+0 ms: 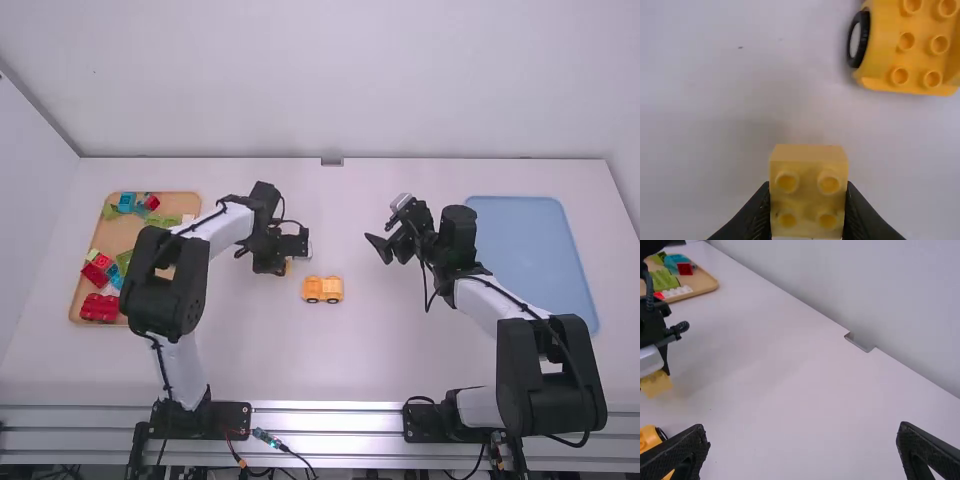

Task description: Assemble lego blocks to make yellow taxi

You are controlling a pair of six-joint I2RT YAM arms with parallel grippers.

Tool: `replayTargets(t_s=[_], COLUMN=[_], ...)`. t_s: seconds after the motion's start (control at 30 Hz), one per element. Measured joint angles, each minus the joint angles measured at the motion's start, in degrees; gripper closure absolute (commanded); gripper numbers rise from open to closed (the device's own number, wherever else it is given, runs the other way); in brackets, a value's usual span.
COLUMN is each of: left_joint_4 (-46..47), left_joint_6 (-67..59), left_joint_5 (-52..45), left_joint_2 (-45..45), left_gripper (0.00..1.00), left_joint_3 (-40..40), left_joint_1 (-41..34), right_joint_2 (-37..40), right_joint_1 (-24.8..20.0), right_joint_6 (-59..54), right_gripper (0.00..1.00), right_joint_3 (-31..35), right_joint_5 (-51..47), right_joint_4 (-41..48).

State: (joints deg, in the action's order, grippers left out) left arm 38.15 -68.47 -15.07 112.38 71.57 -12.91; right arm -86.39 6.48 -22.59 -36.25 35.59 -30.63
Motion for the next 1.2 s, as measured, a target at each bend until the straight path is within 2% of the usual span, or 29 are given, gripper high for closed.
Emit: replayTargets(t_s=[0.17,0.33,0.43,0.6,1.0,1.2], left_joint_4=[-5.20,-8.90,-14.51,-24.33,-24.70,-20.72], left_joint_6=[2.75,1.49,-2.95,-4.55,-2.47,-0.13], left_joint_5=[-0.70,-1.07,-2.67,-3.10,-2.93,-2.93], left_joint_2=[-2.45,-11.56,-17.18,-18.69,-18.60,-12.52], left_gripper=[0.98,0.98,0.98,0.98,0.98,0.98], left_joint_3=[-8.11,-15.30,-20.57,-27.17,-29.03,-23.15], left_joint_1=[0.00,0.00,0.00,0.04,0.72,3.34], right_joint_2=[0.00,0.00,0.00,0.00,0.00,0.00], right_joint_1=[0.00,0.00,-0.02,-0.02,0.00,0.00], right_joint_6=[-0.22,-0.09,-0.20,-1.07,-4.50,-4.83], right_gripper=[0.01,0.01,0.01,0.01,0.01,0.01], right_joint_3=[0.00,0.00,0.00,0.00,0.00,0.00], right_joint_5=[-0.42,-0.92,-1.01,-1.18,-1.27,-1.31], right_joint_4=[-0.02,0.35,1.79,4.48,9.07,9.77])
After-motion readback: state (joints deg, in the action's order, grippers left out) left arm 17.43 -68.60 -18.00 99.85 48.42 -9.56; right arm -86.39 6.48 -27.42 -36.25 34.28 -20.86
